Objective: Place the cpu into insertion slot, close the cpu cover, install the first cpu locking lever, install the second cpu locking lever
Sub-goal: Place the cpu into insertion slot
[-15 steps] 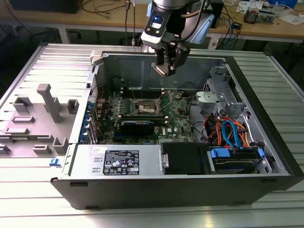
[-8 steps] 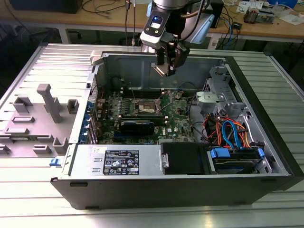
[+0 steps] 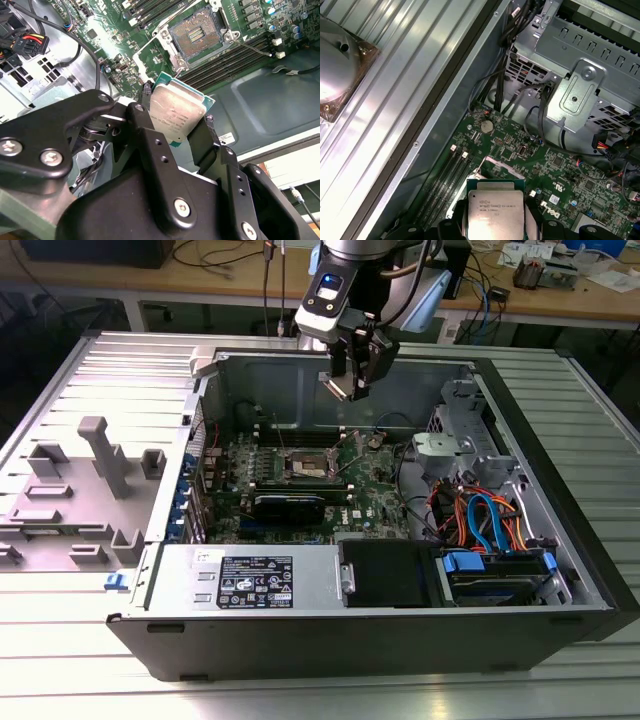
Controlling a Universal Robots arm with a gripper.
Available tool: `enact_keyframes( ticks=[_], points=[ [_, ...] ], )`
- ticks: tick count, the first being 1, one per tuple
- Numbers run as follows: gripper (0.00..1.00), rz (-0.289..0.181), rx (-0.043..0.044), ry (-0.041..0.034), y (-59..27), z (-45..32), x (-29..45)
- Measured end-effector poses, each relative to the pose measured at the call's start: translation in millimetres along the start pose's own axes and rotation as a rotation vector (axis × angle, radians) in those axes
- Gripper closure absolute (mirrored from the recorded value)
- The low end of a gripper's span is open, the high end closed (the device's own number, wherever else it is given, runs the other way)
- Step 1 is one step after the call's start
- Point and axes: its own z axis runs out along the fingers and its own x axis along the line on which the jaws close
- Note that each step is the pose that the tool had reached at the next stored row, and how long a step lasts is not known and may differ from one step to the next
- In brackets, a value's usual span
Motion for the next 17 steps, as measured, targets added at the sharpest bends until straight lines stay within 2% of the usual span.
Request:
enact_keyframes(
  ticks=[6, 17],
  points=[
    [0.45, 0.016, 0.0000, -0.0018, -0.1, 0.9, 0.0],
    [0.45, 0.107, -0.0013, -0.0095, -0.5, 3.4, 0.0]
  ],
)
